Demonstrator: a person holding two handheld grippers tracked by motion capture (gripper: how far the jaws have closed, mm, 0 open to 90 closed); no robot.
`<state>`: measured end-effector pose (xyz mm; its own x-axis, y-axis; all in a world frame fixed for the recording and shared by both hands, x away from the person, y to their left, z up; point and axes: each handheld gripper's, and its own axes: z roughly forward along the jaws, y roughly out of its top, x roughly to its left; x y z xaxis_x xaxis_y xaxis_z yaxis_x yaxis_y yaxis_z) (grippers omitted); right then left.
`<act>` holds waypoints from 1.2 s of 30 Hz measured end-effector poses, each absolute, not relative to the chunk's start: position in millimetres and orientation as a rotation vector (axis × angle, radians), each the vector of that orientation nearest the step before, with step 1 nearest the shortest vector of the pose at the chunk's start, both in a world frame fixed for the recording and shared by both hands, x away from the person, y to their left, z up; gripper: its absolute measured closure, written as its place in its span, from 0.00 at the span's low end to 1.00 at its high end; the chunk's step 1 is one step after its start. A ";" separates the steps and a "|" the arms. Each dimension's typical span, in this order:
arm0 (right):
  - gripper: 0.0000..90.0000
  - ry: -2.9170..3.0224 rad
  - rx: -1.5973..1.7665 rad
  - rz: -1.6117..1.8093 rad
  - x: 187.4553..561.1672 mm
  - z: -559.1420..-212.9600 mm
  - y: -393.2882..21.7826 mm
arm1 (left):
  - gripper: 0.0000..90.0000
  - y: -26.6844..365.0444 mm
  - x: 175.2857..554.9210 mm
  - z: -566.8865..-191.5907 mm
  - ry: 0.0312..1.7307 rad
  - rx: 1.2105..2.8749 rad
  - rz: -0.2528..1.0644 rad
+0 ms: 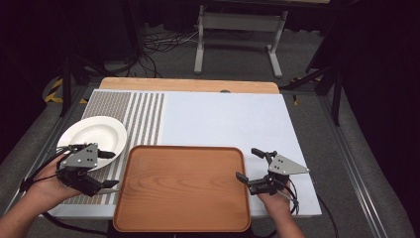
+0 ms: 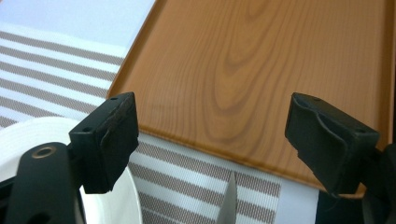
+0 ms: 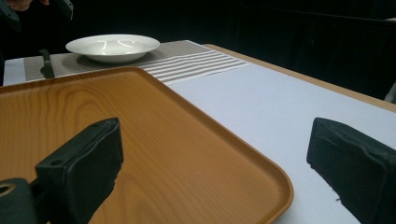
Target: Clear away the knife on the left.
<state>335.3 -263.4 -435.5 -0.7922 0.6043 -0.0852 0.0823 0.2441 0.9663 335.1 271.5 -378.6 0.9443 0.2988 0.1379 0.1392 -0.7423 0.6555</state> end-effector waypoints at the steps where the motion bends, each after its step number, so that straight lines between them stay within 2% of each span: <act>1: 0.05 2.079 0.625 1.572 335.2 -435.5 -263.4 | 0.21 272.8 335.2 -378.8 0.299 2.436 0.303; 14: 0.05 2.082 0.621 1.575 335.0 -435.5 -263.2 | 0.25 286.4 337.0 -380.5 0.308 2.543 0.314; 18: 0.05 2.084 0.622 1.573 335.2 -435.6 -263.5 | 0.28 295.7 338.8 -384.1 0.334 2.558 0.263; 36: 0.05 2.089 0.624 1.582 335.9 -435.9 -263.8 | 0.35 325.3 343.3 -403.9 0.376 2.683 0.189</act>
